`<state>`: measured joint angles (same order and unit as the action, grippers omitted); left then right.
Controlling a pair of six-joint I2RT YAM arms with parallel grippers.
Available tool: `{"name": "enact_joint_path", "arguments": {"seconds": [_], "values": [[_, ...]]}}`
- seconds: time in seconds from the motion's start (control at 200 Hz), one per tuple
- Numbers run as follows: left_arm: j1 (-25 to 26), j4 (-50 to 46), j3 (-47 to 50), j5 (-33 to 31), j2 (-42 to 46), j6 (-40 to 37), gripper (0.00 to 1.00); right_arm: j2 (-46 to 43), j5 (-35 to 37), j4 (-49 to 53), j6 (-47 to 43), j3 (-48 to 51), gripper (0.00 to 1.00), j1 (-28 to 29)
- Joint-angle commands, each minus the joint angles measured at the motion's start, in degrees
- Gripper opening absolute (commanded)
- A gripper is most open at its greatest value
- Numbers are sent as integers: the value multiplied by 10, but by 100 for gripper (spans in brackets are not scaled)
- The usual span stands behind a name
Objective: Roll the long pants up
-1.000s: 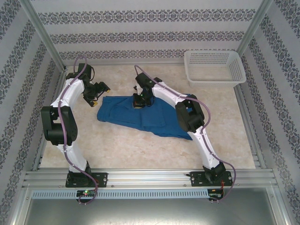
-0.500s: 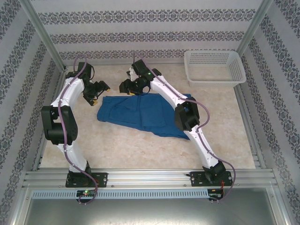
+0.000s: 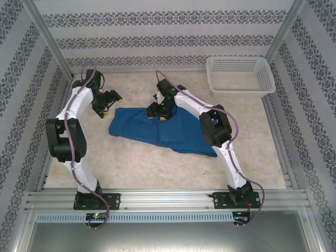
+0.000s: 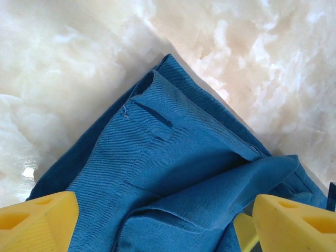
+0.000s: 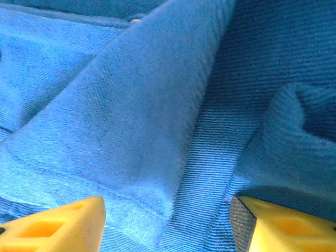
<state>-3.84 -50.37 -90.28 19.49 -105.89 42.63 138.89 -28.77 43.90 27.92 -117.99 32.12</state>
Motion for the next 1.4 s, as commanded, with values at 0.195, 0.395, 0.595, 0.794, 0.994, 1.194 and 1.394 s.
{"name": "enact_joint_path", "arguments": {"seconds": [0.195, 0.395, 0.595, 0.794, 0.994, 1.194, 1.394], "values": [[-5, -15, -1, 0, 3, -3, 86, 22, -6, -10, 18, -37, 61, 24], [-5, -20, -5, -3, 2, -7, 86, 52, -28, -15, 41, -97, 49, 34], [-6, -21, -6, -4, 3, -9, 86, 70, -35, -5, 48, -135, 42, 35], [-7, -18, -4, 1, 2, -8, 86, 83, -57, -30, 73, -184, 56, 27], [-7, -20, -2, 1, 7, -8, 86, 156, -114, -79, 138, -305, 58, 5], [-11, -34, -6, -8, 21, -18, 86, 112, -85, 11, 67, -312, 62, -29], [-16, -27, 5, -5, 25, -16, 86, -79, 45, 103, -74, -32, 66, -79]]}}
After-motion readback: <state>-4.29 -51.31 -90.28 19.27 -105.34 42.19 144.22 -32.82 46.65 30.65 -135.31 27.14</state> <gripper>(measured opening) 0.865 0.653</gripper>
